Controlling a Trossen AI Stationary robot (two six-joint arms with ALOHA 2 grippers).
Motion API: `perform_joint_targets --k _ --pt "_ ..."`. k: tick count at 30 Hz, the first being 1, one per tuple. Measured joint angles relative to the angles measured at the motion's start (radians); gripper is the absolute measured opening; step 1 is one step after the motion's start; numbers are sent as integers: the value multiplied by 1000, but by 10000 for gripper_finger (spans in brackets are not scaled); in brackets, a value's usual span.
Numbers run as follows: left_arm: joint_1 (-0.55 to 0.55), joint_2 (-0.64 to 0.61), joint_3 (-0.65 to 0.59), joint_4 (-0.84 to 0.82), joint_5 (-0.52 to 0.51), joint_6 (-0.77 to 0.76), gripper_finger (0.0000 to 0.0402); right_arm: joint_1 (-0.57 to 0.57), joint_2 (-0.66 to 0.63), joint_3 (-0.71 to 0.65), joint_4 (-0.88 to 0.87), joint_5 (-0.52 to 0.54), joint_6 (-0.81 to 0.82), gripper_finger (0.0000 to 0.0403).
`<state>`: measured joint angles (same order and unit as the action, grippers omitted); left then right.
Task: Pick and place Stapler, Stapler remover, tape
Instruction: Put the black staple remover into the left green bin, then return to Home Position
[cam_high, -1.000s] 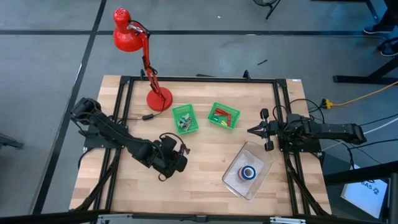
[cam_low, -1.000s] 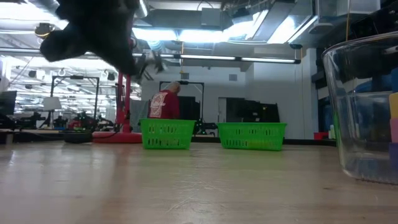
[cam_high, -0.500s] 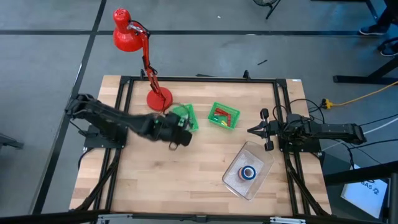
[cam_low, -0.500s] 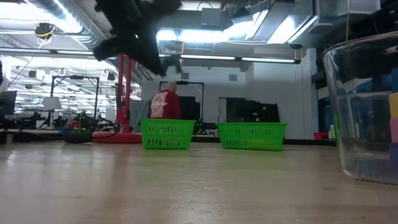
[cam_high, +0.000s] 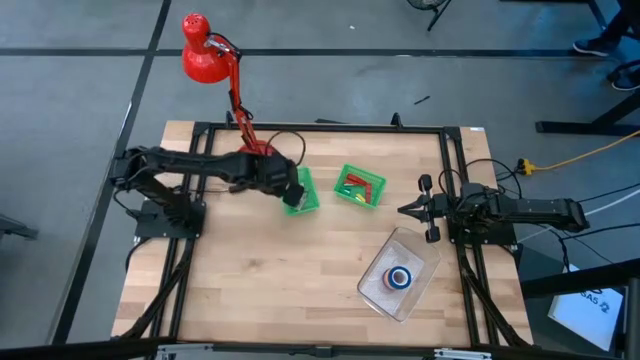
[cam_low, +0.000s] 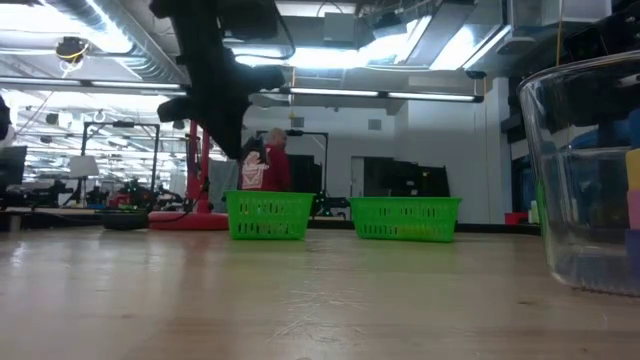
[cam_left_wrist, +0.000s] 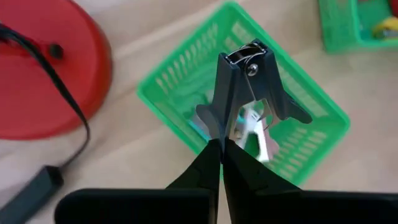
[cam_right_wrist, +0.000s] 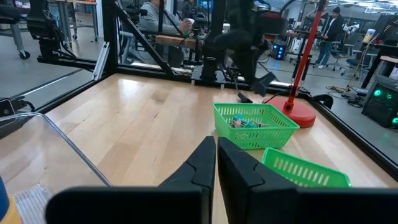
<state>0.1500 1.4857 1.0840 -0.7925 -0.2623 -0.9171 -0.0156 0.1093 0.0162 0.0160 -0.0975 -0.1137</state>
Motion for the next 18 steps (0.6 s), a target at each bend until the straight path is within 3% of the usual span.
perform_joint_targets --k 11,18 --pt "75 -4 0 86 -59 85 46 0 0 0 0 0 0 21" --pt "77 -5 0 88 -89 97 119 0 0 0 0 0 0 21"
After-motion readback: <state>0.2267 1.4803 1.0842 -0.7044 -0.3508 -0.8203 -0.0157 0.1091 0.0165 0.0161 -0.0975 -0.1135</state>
